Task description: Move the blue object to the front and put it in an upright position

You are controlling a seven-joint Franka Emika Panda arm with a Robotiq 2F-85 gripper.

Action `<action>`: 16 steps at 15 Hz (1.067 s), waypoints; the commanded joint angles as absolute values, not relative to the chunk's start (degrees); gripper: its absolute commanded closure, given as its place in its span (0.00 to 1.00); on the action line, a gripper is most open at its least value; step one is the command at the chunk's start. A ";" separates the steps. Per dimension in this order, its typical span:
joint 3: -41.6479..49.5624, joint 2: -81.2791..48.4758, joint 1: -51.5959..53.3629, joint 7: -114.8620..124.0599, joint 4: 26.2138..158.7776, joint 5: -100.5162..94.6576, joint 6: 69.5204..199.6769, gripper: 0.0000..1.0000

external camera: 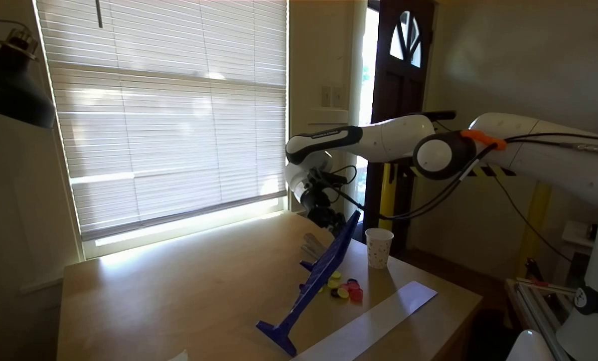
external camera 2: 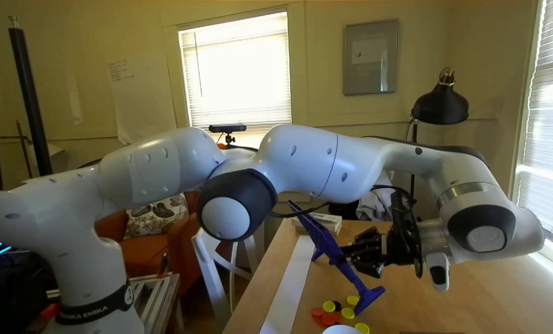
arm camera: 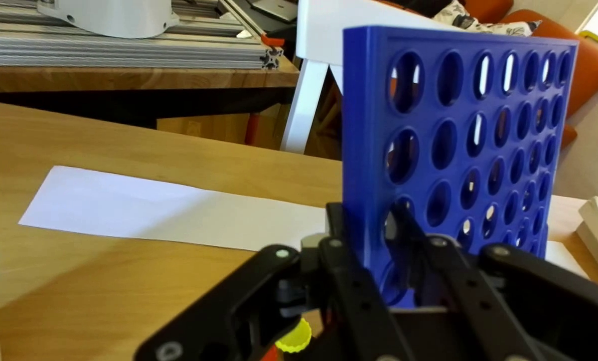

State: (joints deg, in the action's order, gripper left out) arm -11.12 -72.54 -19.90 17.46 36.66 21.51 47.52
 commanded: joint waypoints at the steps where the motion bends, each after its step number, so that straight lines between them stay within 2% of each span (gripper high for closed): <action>1: -15.25 -70.16 -21.85 21.60 41.23 19.32 47.52 0.94; 16: -26.23 -71.50 -27.68 33.01 43.26 15.71 47.52 0.94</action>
State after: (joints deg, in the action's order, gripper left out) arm -22.90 -72.12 -25.61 30.31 41.04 16.81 47.52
